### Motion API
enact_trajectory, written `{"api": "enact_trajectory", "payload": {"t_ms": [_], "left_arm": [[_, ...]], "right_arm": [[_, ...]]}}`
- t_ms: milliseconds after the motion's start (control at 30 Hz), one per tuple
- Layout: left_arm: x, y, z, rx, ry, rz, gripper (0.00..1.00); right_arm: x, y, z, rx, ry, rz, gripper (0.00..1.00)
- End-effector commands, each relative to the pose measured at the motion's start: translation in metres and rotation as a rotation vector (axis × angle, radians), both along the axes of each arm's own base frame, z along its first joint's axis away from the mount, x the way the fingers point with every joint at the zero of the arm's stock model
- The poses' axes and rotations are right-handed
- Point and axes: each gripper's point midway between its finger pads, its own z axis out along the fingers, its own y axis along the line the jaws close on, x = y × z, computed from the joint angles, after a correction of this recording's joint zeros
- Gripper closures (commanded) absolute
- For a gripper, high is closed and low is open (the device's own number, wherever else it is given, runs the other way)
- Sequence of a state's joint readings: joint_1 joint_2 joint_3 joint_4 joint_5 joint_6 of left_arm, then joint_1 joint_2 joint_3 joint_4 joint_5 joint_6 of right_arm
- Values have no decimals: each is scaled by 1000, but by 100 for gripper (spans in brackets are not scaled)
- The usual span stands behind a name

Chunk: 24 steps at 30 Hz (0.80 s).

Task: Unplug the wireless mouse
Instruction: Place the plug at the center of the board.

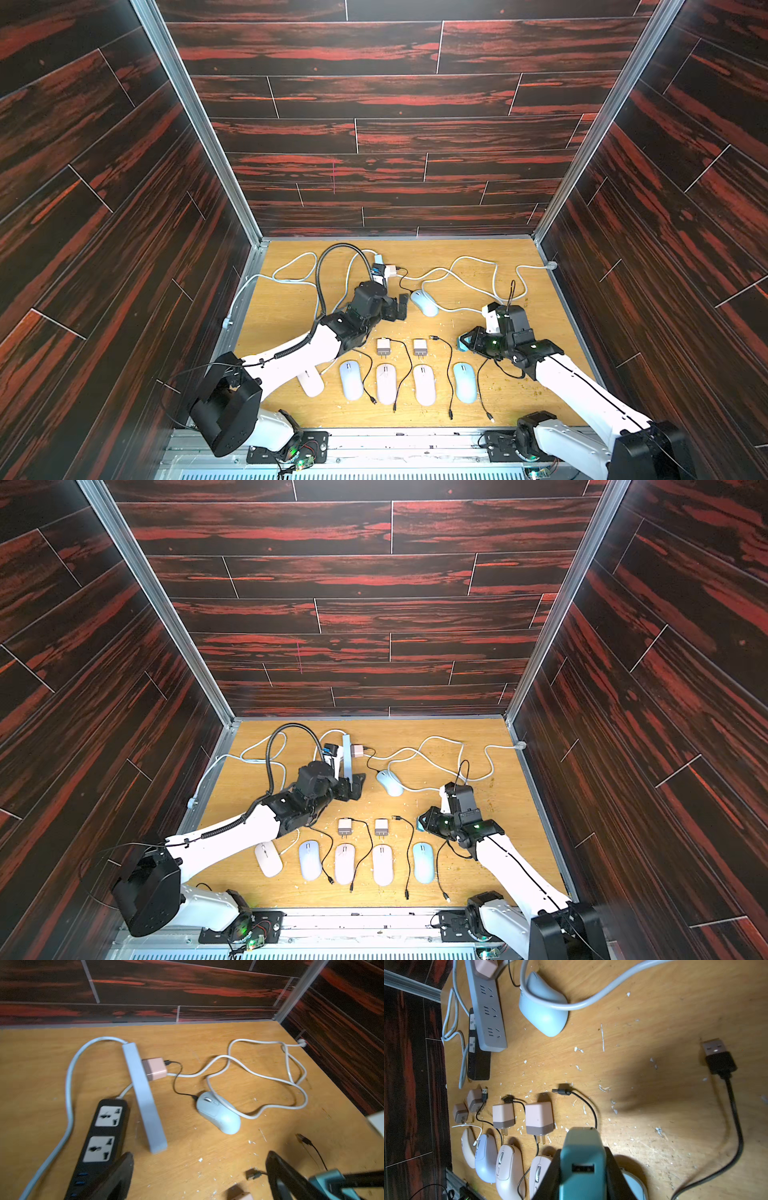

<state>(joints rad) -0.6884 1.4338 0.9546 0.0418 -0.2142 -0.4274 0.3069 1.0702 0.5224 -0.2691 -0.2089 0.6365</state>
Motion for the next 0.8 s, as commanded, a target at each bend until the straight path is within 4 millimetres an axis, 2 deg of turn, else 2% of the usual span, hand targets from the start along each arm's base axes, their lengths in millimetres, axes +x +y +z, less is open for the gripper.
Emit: {"api": "enact_trajectory", "payload": {"t_ms": [0,167,400,600,767], "left_arm": [[1,33,-9,13,142,157,0],[-6,37,-6,48,119,114,0],[-11,36,-3,27,84,86,0],[-12,29,-4,25,98,47,0],[-13,23,-7,36,130,14,0]], "right_arm": [[8,5,-2,67,-18,-2,96],[10,-4,-19,47,-5,-40,95],[10,1,-28,76,16,-12,91],[6,1,-40,82,58,-14,80],[2,-1,-50,74,87,-23,60]]}}
